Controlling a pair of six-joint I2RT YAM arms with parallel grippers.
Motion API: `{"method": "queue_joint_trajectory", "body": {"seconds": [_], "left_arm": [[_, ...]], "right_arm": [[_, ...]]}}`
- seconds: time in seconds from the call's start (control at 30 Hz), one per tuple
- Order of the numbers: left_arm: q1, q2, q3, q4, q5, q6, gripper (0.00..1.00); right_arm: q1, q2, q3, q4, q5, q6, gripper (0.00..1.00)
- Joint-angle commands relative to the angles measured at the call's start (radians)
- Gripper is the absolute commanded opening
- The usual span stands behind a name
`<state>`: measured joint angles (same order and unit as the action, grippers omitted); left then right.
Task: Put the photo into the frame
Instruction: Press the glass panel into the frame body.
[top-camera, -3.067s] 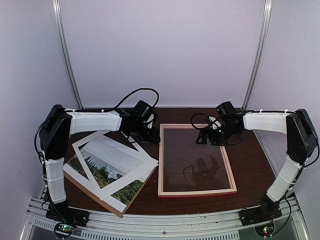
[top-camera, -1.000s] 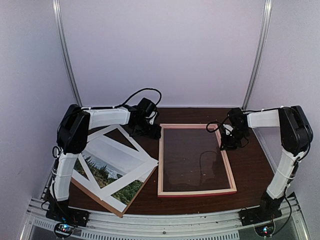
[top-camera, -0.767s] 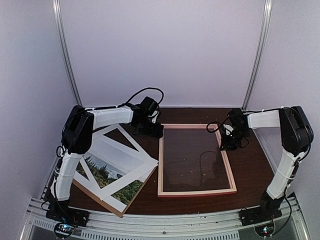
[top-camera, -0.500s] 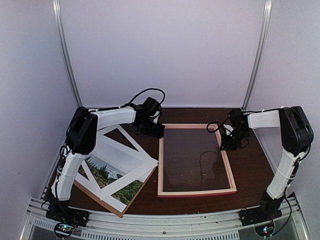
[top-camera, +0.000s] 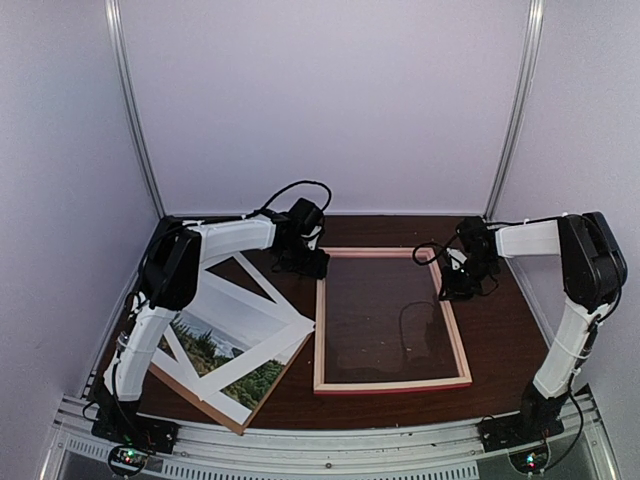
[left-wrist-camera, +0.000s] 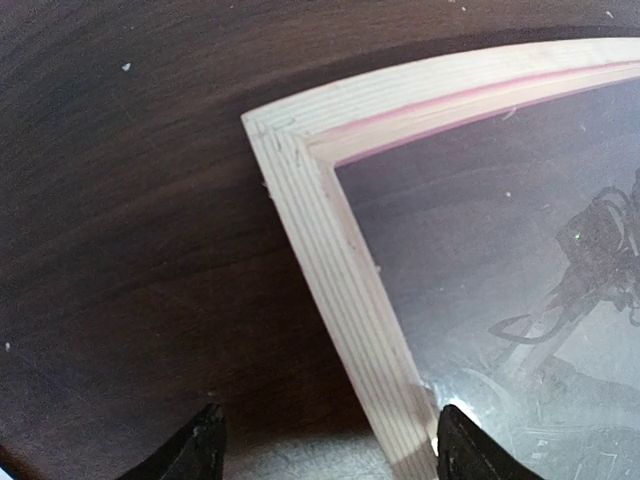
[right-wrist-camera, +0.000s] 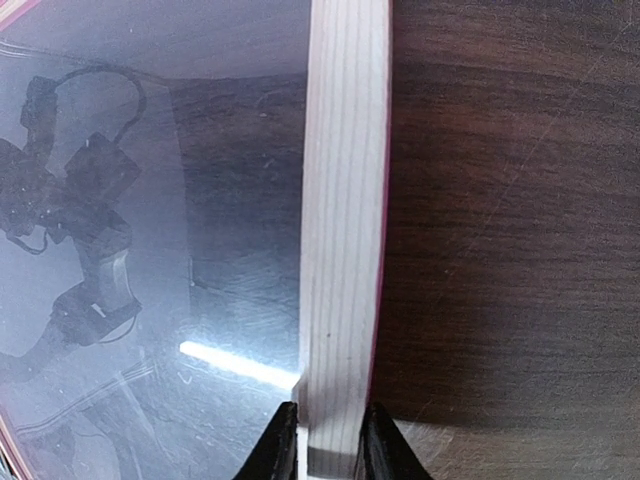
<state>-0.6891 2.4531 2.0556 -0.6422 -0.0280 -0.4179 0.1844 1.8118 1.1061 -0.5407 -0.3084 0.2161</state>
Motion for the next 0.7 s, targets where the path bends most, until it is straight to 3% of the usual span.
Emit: {"method": "queue_joint_trajectory", "body": {"seconds": [0.0,0.43,0.67], "left_arm": [[-0.001,0.021,0.022,-0.028,-0.042,-0.004,0.72],[-0.026,0.041,0.061,-0.085,-0.155,0.005,0.72],[-0.024,0.039,0.073,-0.011,-0.21,0.006,0.73]], "right_arm": [[0.003,-0.013,-0.012,0.033,-0.037,0.009,0.23],[0.003,-0.024,-0.017,0.036,-0.028,0.03,0.24],[0.003,-0.038,-0.026,0.044,-0.025,0.039,0.25]]}}
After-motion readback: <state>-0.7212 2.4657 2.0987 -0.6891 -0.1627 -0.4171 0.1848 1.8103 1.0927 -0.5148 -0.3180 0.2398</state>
